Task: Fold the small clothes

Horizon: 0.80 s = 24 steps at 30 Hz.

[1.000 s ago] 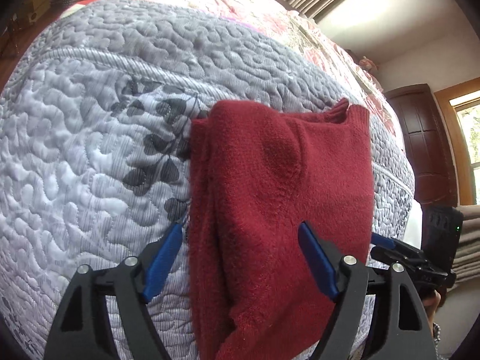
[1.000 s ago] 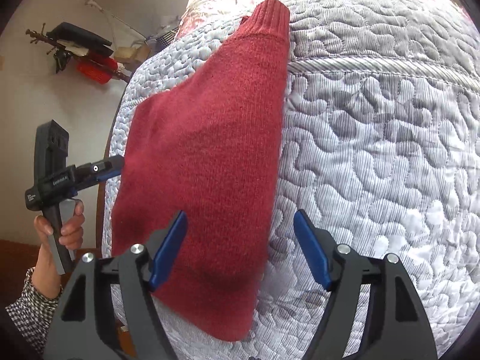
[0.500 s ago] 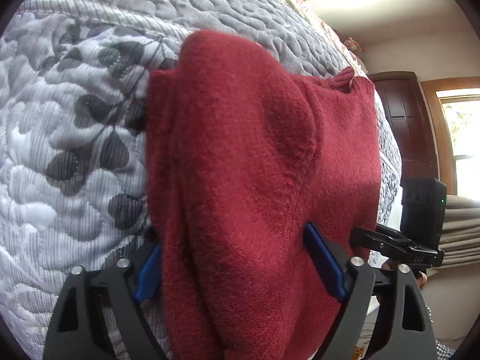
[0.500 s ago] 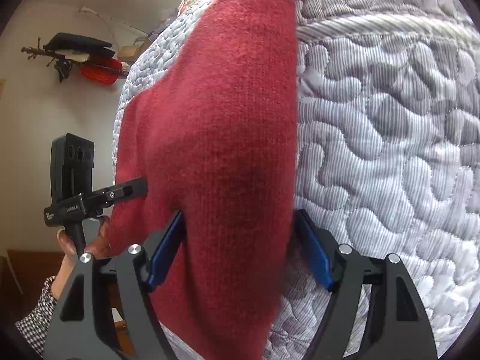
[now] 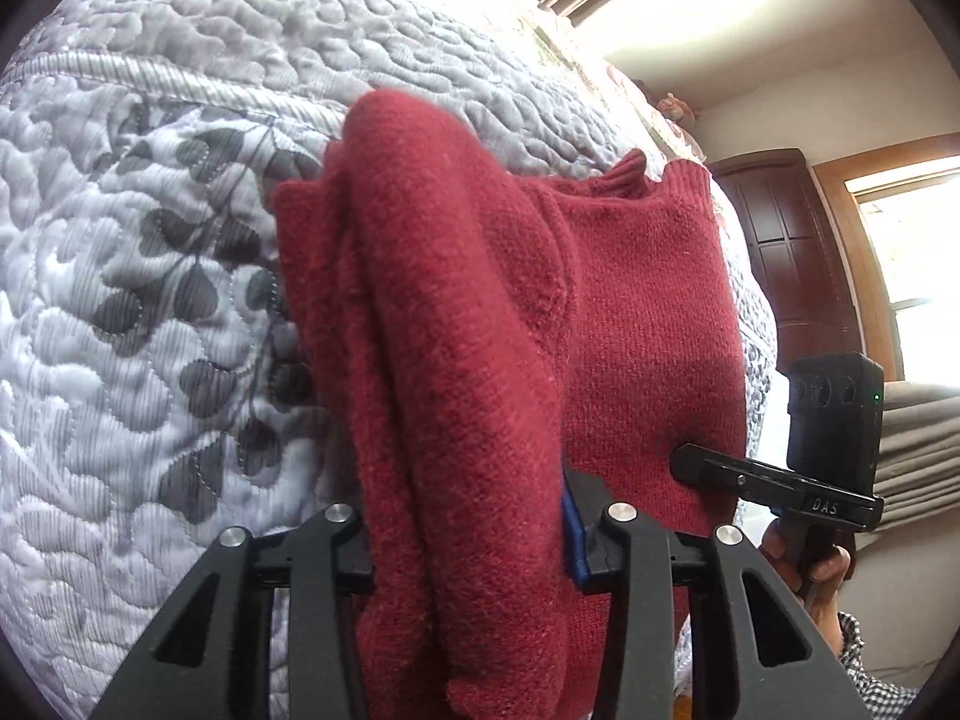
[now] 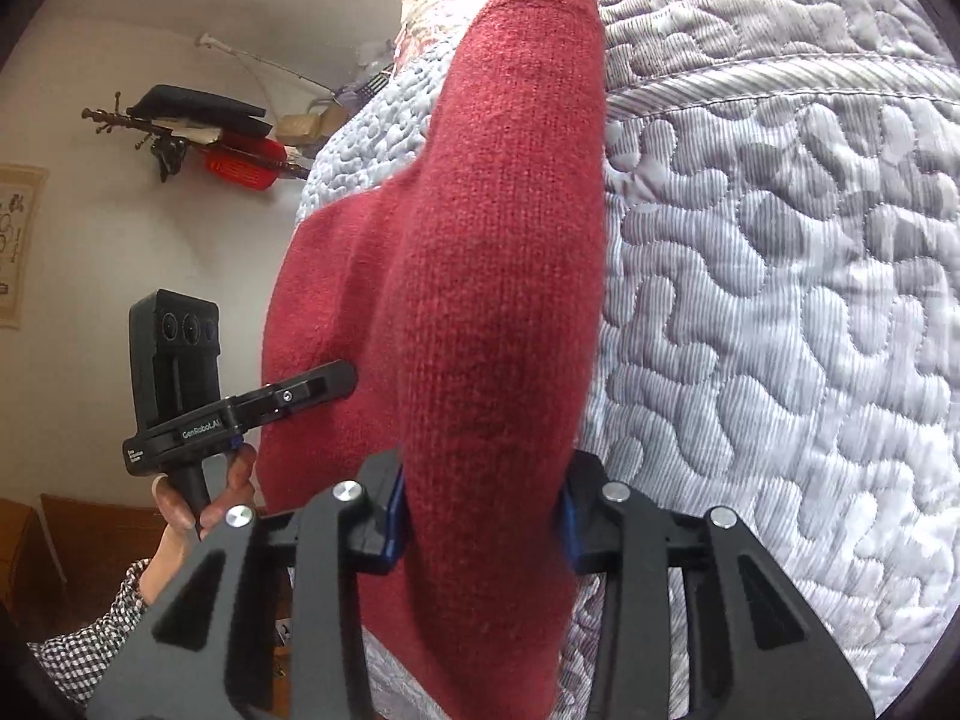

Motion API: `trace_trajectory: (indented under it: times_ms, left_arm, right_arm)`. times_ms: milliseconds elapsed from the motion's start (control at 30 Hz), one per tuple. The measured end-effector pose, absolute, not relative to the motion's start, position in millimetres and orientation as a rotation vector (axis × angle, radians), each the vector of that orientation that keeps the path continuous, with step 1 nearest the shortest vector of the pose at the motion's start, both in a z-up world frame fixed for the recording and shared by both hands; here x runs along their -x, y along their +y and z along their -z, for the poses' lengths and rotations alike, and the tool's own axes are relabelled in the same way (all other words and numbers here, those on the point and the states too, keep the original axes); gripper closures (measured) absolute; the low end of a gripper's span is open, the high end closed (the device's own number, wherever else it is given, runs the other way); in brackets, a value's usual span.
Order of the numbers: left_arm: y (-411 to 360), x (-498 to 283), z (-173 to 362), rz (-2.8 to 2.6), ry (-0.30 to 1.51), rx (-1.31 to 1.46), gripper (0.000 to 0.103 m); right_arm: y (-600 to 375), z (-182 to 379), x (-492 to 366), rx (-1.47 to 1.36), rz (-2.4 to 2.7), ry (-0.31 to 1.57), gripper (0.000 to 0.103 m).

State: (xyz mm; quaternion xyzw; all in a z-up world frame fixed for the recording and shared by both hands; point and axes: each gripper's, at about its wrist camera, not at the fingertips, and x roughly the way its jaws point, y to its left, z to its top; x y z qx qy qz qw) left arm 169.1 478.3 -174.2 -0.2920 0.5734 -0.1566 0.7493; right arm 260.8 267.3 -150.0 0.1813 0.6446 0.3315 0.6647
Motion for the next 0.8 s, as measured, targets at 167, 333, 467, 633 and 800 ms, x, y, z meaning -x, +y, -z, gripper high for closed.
trace_trajectory:
  times_ms: [167, 333, 467, 633, 800]
  left_arm:
    - [433.3, -156.8, 148.1, 0.414, 1.231, 0.604, 0.062]
    - [360.3, -145.2, 119.7, 0.488, 1.220, 0.590, 0.062]
    - [296.0, -135.2, 108.9, 0.539, 1.236, 0.593, 0.062]
    - [222.9, -123.9, 126.9, 0.541, 1.255, 0.548, 0.061]
    - [179.2, -110.9, 172.7, 0.438, 1.279, 0.468, 0.057]
  right_arm:
    - [218.1, 115.9, -237.6, -0.404, -0.744, 1.415, 0.067]
    - [144.8, 78.3, -209.2, -0.402, -0.712, 1.387, 0.067]
    - [82.0, 63.9, -185.1, -0.413, -0.666, 1.389, 0.066]
    - [18.3, 79.1, -164.1, -0.402, -0.586, 1.403, 0.066]
    - [-26.4, 147.6, -166.7, -0.430, -0.503, 1.492, 0.064]
